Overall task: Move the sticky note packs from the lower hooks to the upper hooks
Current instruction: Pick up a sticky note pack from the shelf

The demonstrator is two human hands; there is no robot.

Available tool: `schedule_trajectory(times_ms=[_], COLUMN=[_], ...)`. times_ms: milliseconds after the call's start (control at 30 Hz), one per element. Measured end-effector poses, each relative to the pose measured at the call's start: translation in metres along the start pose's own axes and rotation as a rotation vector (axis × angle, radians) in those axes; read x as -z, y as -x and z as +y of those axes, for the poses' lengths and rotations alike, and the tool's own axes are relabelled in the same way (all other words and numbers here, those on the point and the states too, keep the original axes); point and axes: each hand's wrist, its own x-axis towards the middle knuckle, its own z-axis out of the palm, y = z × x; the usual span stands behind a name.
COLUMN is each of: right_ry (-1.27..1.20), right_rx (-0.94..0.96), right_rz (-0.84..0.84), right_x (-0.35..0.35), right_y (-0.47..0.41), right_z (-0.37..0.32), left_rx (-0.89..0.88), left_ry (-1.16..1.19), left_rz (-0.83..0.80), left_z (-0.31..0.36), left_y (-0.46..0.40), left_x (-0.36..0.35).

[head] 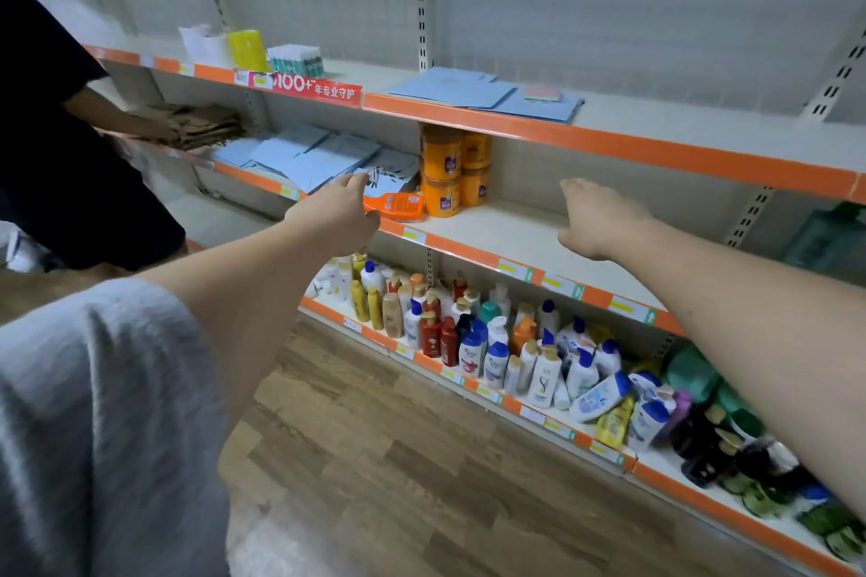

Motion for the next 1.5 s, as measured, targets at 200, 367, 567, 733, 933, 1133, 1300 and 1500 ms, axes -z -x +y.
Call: schedule_trajectory(times_ms=[200, 367, 567, 733, 933, 1133, 1300, 1500], right_ry=[-0.055, -0.101, -0.111, -0.111, -0.104, -0.088, -0.14, -0.22], right_rx=[0.023, 0.081, 0.104, 0.082, 0.053, -0.036, -0.151, -0.372], right_rz=[0.178, 0.27, 0.201, 0.167, 0.188, 0.168, 0.138, 0.145], right_x=[0.009, 0.028, 0.026, 0.02, 0.014, 0.006, 0.007, 0.011], right_y=[-0.086, -0.166, -0.242, -0.291, -0.35, -0.422, -0.478, -0.522], right_z=[0.018, 0.041, 0.052, 0.056, 0.059, 0.057, 0.057, 0.057], left_rx=[0.028, 0.063, 0.116, 0.114, 0.071, -0.032, -0.139, -0.245], left_ry=[0.015, 0.013, 0.03, 0.024, 0.062, 0.023, 0.079, 0.094], left_rz=[0.09, 0.109, 0.126, 0.109, 0.12, 0.105, 0.061, 0.059], left_z=[0.023, 0.047, 0.066, 0.067, 0.064, 0.056, 0.052, 0.062], left_y=[-0.074, -0.146, -0.208, -0.254, -0.325, -0.423, -0.508, -0.578], left_x=[-0.003, 0.001, 0.0, -0.008, -0.021, -0.023, -0.019, -0.024])
